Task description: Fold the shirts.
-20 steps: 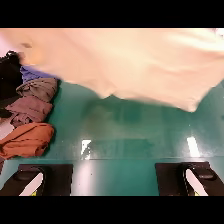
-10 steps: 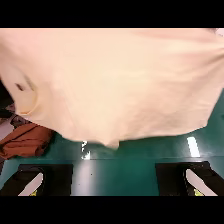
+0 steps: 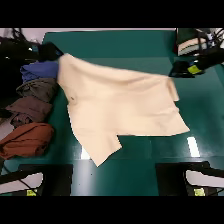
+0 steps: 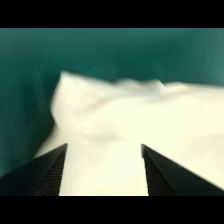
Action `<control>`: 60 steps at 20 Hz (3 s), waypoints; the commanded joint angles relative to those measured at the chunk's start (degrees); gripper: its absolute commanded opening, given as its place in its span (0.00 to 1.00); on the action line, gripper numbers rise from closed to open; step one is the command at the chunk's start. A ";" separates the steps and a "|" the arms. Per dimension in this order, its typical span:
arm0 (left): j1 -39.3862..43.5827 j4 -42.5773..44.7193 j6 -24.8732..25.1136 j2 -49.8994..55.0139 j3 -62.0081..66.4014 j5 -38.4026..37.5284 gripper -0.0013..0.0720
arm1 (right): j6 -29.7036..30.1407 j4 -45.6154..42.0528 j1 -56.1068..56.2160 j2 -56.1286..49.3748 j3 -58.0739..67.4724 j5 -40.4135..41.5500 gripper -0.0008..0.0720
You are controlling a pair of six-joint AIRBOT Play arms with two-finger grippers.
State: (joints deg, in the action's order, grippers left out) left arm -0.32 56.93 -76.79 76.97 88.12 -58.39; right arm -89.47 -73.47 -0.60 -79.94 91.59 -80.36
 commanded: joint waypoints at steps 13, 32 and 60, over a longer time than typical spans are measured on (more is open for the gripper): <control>-7.17 -1.88 -4.11 -19.12 -51.47 -2.19 0.76 | 4.92 10.99 -1.86 15.74 -23.67 1.86 0.57; 6.99 -12.50 -0.42 -19.74 -52.85 7.50 0.05 | 4.74 1.46 -19.76 26.32 -35.43 -4.00 0.57; 6.99 -6.38 -1.18 -20.02 -10.19 -2.99 0.05 | 16.46 22.47 -19.96 29.38 -25.99 20.06 0.04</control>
State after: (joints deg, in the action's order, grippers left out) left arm 6.68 48.36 -77.95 57.01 62.28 -56.05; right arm -73.30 -51.22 -24.53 -56.31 53.17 -59.88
